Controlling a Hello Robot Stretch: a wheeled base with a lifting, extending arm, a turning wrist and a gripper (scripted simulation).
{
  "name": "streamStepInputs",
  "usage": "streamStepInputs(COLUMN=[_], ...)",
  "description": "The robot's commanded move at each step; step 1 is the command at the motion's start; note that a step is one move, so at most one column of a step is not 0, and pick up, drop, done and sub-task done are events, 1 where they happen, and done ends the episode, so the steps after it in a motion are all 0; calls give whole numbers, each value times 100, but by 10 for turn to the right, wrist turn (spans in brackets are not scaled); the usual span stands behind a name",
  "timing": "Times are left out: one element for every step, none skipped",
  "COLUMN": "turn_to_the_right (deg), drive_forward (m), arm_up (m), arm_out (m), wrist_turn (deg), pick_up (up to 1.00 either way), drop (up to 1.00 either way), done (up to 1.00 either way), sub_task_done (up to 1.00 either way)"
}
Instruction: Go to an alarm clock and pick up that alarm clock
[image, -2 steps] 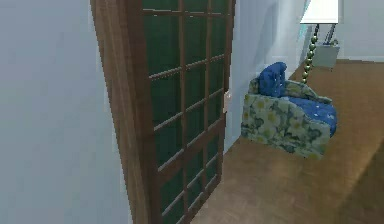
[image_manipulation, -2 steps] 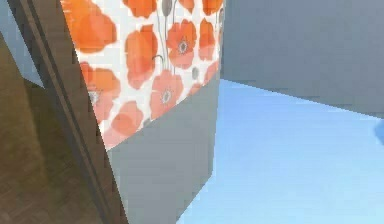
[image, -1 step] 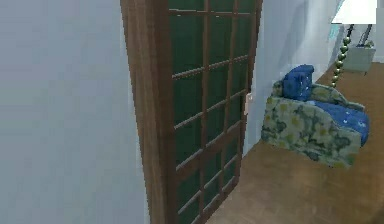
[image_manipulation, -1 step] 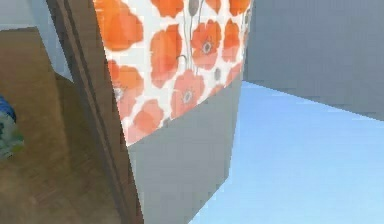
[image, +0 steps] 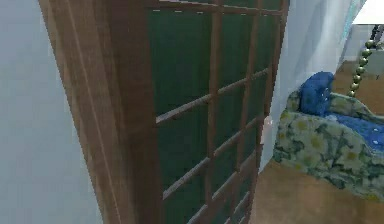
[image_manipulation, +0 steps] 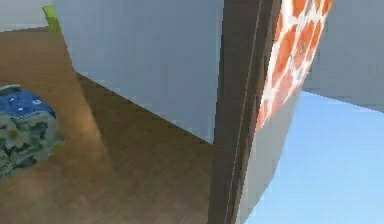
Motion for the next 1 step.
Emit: streamStepInputs(turn_to_the_right=[360], drive_forward=[0], arm_up=[0], arm_out=[0], wrist_turn=[0], pick_up=[0], drop=[0], done=[0], sub_task_done=[0])
